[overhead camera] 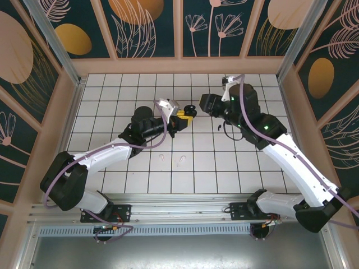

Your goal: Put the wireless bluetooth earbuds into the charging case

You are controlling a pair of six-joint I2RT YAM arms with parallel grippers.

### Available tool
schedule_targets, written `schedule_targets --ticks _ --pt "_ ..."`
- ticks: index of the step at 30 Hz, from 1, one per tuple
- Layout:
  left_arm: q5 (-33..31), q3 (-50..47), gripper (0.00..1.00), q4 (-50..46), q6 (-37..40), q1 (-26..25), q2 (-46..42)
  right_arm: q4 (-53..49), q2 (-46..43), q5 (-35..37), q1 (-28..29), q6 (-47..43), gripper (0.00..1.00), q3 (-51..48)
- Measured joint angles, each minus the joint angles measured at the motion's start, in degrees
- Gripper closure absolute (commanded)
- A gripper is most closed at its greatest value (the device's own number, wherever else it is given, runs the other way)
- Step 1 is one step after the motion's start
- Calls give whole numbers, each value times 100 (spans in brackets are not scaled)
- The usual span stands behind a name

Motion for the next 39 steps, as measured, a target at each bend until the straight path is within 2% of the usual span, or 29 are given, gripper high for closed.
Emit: schedule_targets --ticks 6,12,16,22,27,39 --pt "70 -223 100 -7 234 0 -278 -42 -164 -601 -885 -2 60 -490" --pt "199 -289 100 -197 391 0 -461 125 -63 -1589 -2000 7 61 -1401" --pt "243 -367 100 -199 411 0 -479 426 442 -2201 -2702 9 63 -1840" --pt "422 -323 100 -197 404 0 -221 905 1362 -2546 -3355 2 67 -2422" --pt "448 -275 100 -190 389 0 -59 1213 2037 -2533 -3635 -7 70 -2562" --pt "428 -118 100 -175 365 0 315 1558 3226 -2400 -3628 -289 75 -2385"
